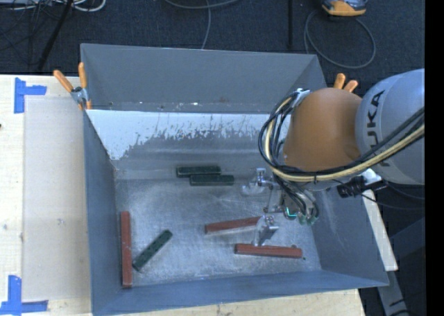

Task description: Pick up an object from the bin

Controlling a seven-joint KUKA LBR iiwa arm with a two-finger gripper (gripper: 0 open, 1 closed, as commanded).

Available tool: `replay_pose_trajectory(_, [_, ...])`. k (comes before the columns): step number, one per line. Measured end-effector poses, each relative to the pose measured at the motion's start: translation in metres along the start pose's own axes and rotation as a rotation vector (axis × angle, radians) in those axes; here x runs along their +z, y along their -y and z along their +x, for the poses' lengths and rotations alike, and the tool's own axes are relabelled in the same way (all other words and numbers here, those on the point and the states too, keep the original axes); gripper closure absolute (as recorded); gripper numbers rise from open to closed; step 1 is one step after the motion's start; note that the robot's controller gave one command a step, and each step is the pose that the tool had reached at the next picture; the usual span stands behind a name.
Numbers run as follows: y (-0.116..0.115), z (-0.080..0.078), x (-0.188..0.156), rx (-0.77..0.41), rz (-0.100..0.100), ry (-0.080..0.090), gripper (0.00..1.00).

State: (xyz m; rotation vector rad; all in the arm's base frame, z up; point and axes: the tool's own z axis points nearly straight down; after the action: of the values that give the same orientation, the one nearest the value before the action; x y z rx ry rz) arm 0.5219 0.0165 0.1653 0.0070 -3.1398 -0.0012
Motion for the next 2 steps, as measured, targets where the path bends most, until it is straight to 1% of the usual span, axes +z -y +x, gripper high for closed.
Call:
replay_pose_trajectory(1, [0.0016, -0.0397, 0.0891, 0.020, -0.001, 0.010, 1.00])
replay_pose_trajectory(2, [0.0016, -0.0397, 0.0891, 0.021, -0.001, 0.010, 1.00])
